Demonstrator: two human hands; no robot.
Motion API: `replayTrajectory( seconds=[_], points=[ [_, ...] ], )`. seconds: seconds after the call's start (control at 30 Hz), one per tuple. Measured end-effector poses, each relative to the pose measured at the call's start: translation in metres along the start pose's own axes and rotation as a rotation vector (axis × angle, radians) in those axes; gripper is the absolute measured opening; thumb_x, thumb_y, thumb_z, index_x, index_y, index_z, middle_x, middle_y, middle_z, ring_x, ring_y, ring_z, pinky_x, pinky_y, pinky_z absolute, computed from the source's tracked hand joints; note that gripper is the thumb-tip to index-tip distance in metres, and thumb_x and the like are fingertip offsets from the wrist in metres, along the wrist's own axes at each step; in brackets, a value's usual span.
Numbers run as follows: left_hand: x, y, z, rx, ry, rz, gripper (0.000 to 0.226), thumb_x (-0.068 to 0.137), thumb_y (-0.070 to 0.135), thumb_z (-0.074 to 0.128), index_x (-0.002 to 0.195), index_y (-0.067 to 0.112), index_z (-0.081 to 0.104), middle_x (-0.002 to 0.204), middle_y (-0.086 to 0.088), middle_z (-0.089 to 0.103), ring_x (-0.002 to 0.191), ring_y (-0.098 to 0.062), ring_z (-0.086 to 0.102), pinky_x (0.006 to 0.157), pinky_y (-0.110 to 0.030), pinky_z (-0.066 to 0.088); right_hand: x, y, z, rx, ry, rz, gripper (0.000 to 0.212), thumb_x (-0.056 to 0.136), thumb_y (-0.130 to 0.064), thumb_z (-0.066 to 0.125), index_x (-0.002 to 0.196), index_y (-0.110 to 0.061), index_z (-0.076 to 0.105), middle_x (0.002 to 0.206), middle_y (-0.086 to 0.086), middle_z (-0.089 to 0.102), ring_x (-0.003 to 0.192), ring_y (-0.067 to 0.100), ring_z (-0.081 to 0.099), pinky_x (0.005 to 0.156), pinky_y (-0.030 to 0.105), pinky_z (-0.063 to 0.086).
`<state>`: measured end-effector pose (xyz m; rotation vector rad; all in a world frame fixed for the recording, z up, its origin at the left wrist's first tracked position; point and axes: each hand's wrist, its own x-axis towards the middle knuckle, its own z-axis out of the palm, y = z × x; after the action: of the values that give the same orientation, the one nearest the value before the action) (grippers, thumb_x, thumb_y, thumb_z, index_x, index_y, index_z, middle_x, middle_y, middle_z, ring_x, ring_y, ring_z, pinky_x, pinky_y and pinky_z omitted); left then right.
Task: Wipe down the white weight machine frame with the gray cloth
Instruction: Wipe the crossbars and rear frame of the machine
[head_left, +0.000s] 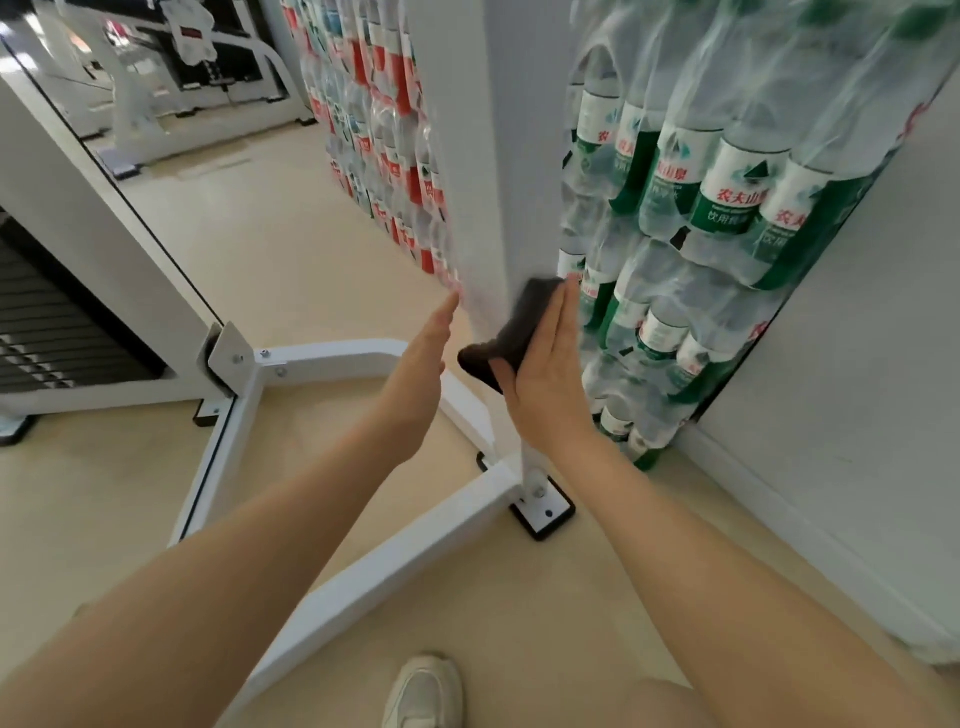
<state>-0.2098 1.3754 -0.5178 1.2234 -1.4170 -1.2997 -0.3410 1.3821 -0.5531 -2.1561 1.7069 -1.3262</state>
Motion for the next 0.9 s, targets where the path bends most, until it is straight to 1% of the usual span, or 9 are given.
replayTrajectory(
  seconds=[0.07, 0.13, 0.2, 0.33, 0.43, 0.53, 0.63, 0.77, 0.9],
  points=[
    [0.005, -0.005, 0.005, -0.013, -0.012, -0.032, 0.037, 0.097, 0.051, 0.019, 0.132, 0.049, 0.032, 0.140, 0.024, 0.029, 0.131, 0.000, 0.027, 0.113, -0.038, 0.019, 0.022, -0.005, -0.011, 0.174, 0.049, 0.024, 0.084, 0.088, -0.018, 0.056, 0.141, 0.005, -0.005, 0.150, 0.018, -0.001, 0.139, 0.020, -0.003, 0.116, 0.024, -0.001],
    [0.009, -0.007, 0.010, -0.003, 0.005, -0.039, 0.041, 0.097, 0.050, 0.023, 0.136, 0.046, 0.034, 0.144, 0.022, 0.031, 0.132, -0.001, 0.030, 0.113, -0.041, 0.021, 0.044, -0.011, -0.021, 0.354, 0.105, -0.015, 0.078, 0.088, -0.017, 0.051, 0.144, 0.005, 0.000, 0.152, 0.011, 0.009, 0.140, 0.011, 0.005, 0.113, 0.016, 0.003],
    [0.013, -0.005, 0.016, 0.036, 0.078, 0.025, 0.041, 0.099, 0.042, 0.027, 0.140, 0.041, 0.030, 0.146, 0.018, 0.030, 0.134, -0.005, 0.029, 0.113, -0.043, 0.024, 0.063, -0.015, -0.033, 0.499, 0.137, -0.063, 0.070, 0.089, -0.016, 0.045, 0.145, -0.001, 0.006, 0.148, 0.004, 0.019, 0.136, 0.004, 0.018, 0.111, 0.015, 0.016],
    [0.011, 0.023, 0.019, 0.167, 0.235, 0.298, 0.042, 0.097, 0.031, 0.030, 0.133, 0.051, 0.021, 0.148, 0.017, 0.018, 0.135, -0.004, 0.026, 0.114, -0.042, 0.024, 0.083, -0.010, -0.049, 0.418, 0.125, -0.046, 0.056, 0.089, -0.030, 0.037, 0.138, -0.003, 0.031, 0.140, 0.010, 0.023, 0.123, 0.024, 0.036, 0.108, 0.027, 0.029],
    [0.005, 0.048, 0.021, 0.257, 0.254, 0.424, 0.045, 0.095, 0.025, 0.029, 0.130, 0.052, 0.021, 0.148, 0.019, 0.018, 0.138, -0.010, 0.023, 0.114, -0.044, 0.022, 0.073, -0.006, -0.055, 0.586, -0.058, 0.072, 0.043, 0.090, -0.023, 0.041, 0.131, -0.009, 0.039, 0.114, -0.012, 0.042, 0.108, 0.010, 0.045, 0.100, 0.032, 0.038],
    [-0.003, 0.061, 0.028, 0.229, 0.237, 0.361, 0.045, 0.100, 0.016, 0.030, 0.131, 0.047, 0.021, 0.151, 0.011, 0.024, 0.138, -0.009, 0.025, 0.114, -0.044, 0.022, 0.062, -0.007, -0.061, 0.873, -0.129, 0.245, 0.047, 0.093, -0.005, 0.048, 0.133, -0.017, 0.026, 0.116, -0.003, 0.055, 0.098, -0.005, 0.055, 0.086, 0.014, 0.045],
    [-0.009, 0.078, 0.032, 0.067, 0.253, 0.310, 0.042, 0.100, 0.025, 0.033, 0.125, 0.058, 0.022, 0.142, 0.016, 0.036, 0.130, -0.005, 0.039, 0.108, -0.039, 0.034, 0.079, -0.021, -0.075, 0.904, -0.125, 0.192, 0.043, 0.093, -0.001, 0.046, 0.130, -0.016, 0.031, 0.120, 0.001, 0.053, 0.101, -0.007, 0.052, 0.085, 0.006, 0.041],
    [-0.008, 0.097, 0.033, 0.132, 0.242, 0.273, 0.049, 0.099, 0.030, 0.037, 0.118, 0.071, 0.021, 0.129, 0.023, 0.043, 0.108, 0.006, 0.053, 0.092, -0.030, 0.045, 0.118, -0.048, -0.103, 0.912, -0.155, -0.011, 0.053, 0.093, -0.005, 0.041, 0.142, -0.021, 0.028, 0.124, -0.018, 0.046, 0.115, -0.009, 0.045, 0.100, 0.012, 0.036],
    [-0.006, 0.098, 0.035, 0.229, 0.279, 0.247, 0.055, 0.098, 0.025, 0.040, 0.140, 0.051, 0.014, 0.129, 0.014, 0.041, 0.114, -0.005, 0.051, 0.101, -0.042, 0.042, 0.112, -0.041, -0.105, 0.975, -0.285, -0.042, 0.055, 0.093, -0.007, 0.041, 0.137, -0.034, 0.022, 0.128, -0.023, 0.041, 0.116, -0.014, 0.042, 0.098, 0.010, 0.037]
  ],
)
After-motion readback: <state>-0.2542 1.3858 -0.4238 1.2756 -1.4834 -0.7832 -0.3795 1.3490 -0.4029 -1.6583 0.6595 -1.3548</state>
